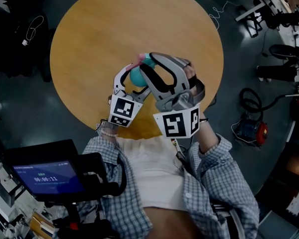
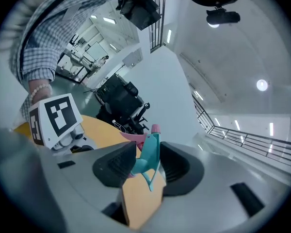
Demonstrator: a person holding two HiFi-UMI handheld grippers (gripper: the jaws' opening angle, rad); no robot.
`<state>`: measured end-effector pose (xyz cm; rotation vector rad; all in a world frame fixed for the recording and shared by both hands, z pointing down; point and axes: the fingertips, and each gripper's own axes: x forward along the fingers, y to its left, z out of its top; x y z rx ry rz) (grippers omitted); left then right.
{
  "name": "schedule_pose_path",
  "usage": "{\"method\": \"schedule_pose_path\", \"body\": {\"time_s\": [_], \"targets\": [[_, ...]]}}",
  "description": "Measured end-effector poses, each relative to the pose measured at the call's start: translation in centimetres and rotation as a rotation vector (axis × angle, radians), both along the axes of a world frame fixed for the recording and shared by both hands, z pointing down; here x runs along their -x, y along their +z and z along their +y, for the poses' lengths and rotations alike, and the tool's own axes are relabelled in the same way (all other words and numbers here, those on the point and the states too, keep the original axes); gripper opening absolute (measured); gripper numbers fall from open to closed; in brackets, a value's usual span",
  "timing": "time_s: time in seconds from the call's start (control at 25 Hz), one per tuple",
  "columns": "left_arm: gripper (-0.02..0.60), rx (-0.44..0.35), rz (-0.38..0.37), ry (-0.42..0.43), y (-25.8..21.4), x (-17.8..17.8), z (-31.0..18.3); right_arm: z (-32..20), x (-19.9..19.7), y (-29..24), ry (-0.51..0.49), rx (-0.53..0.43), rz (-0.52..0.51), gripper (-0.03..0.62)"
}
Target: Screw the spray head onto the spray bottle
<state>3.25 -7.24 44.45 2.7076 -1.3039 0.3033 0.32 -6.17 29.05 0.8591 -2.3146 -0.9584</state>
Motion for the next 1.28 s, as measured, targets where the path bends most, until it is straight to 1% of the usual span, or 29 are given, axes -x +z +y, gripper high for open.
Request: {"method": "schedule_pose_path", "body": {"time_s": [0.12,0.2,0.4,0.6,0.8,0.92,0.96,1.0,1.04,1.12,1.16,1.2,1.28], "targets": [[0.41,-0.001,0.014,-0.003,-0.2,0.0,-0.1,-0.1,0.0,-0.1,0.014,-0.016,0.006,0.149],[0.41,-0.003,0.027,0.001,-0.3,-0.2,0.0,0.0,0.1,-0.2,0.015,-0.006,0.002,0.149],[0.41,-0.009,0.037,0.004,-0.5,-0.2,0.0,0.1,0.3,-0.6,-0.014,0.106,-0.066,0.149],[0.41,-0.02,0.031,0.0,-0.6,0.0,-0.1,0.1,0.5,-1.4,-0.022,0.109,-0.091,0.15],[0.41,-0.036,0.039,-0.017,-0.9,0.4,-0.2,0.6,0.7,-0.9,-0.034,0.118,-0.083,0.15],[0.41,-0.045,0.041,-0.028,-1.2,0.7,-0.3,1.0,0.5,-2.1,-0.055,0.108,-0.138,0.15],[0.41,-0.05,0.044,-0.029,-1.3,0.8,-0.4,1.1,0.2,-2.7,-0.068,0.125,-0.169,0.15],[0.41,-0.056,0.047,-0.028,-1.5,0.9,-0.4,1.1,-0.4,-3.0,-0.076,0.171,-0.207,0.15],[0.41,-0.063,0.05,-0.023,-1.8,1.0,-0.3,1.0,-1.2,-3.1,-0.076,0.251,-0.26,0.15],[0.41,-0.078,0.048,-0.003,-2.3,1.2,-0.1,0.7,-2.8,-2.3,-0.077,0.465,-0.377,0.156],[0.41,-0.085,0.044,0.011,-2.5,1.2,0.1,0.7,-3.3,-1.7,-0.102,0.555,-0.399,0.175],[0.41,-0.092,0.039,0.026,-2.7,1.2,0.2,0.9,-3.6,-1.0,-0.145,0.623,-0.395,0.175],[0.41,-0.103,0.033,0.05,-3.2,1.2,0.6,1.4,-3.8,-0.3,-0.25,0.712,-0.397,0.175]]}}
